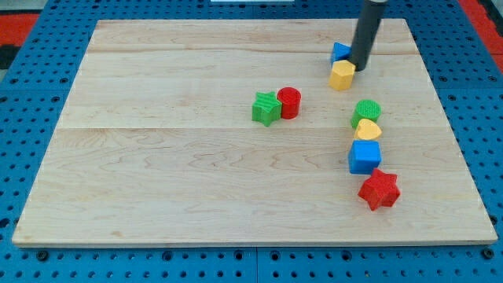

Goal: Move the yellow hexagon towards the red circle

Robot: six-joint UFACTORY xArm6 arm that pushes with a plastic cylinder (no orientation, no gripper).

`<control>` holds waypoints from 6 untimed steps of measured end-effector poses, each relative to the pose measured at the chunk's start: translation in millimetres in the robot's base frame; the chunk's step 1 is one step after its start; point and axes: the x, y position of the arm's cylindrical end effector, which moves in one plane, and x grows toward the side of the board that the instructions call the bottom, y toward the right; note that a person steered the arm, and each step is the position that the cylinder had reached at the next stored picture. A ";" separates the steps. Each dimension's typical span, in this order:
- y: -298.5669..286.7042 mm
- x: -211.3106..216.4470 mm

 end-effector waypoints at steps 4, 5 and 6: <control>-16.2 33.2; -13.8 60.0; -2.9 81.6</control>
